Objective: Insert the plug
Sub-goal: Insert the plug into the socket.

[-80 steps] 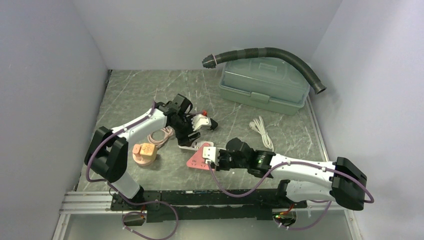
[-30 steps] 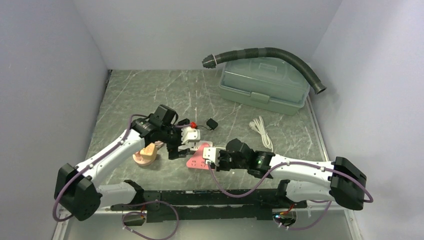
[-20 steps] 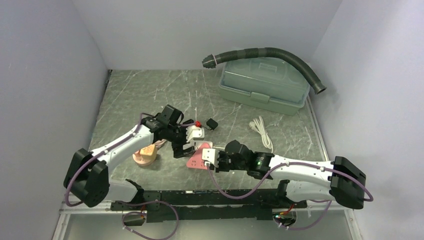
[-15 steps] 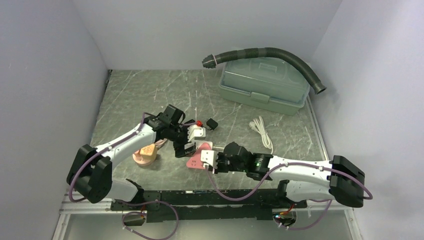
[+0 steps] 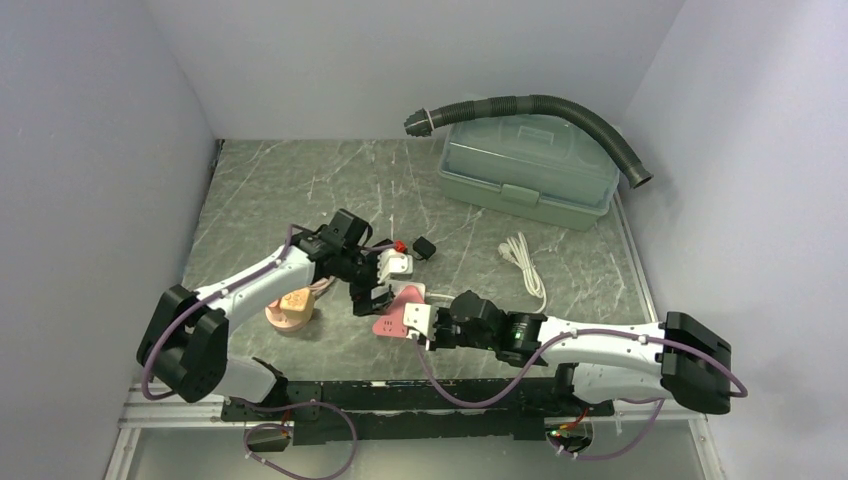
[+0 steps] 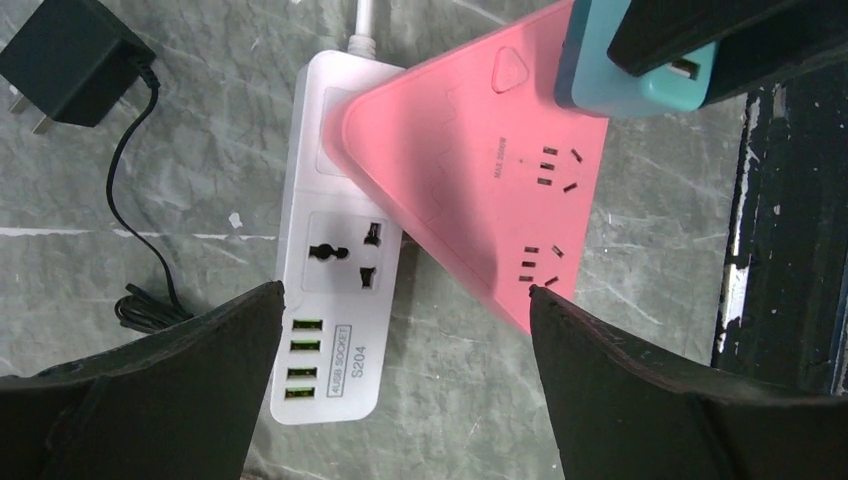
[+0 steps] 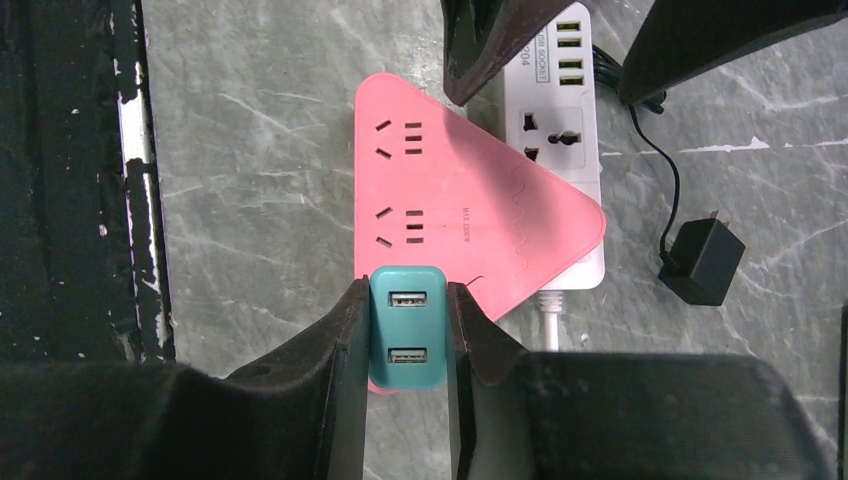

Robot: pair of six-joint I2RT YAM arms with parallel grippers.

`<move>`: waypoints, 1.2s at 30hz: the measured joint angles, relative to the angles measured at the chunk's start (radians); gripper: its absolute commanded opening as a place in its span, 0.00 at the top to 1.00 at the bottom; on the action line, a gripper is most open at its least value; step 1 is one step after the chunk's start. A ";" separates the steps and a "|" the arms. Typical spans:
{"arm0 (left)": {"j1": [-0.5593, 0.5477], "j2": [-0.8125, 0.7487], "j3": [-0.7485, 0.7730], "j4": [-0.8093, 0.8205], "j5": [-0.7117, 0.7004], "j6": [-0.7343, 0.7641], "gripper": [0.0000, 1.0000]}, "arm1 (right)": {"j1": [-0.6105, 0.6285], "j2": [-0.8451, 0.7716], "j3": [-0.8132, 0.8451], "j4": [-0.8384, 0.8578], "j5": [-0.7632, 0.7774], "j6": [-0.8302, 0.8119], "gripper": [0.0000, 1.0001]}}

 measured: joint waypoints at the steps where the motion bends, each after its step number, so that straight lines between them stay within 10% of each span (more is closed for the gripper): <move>1: 0.000 0.006 0.002 0.006 0.002 0.000 0.02 | 0.000 0.000 0.000 0.003 0.000 0.003 1.00; 36: -0.057 0.153 0.071 -0.078 -0.018 0.199 0.29 | 0.021 0.143 -0.002 0.211 -0.044 0.026 1.00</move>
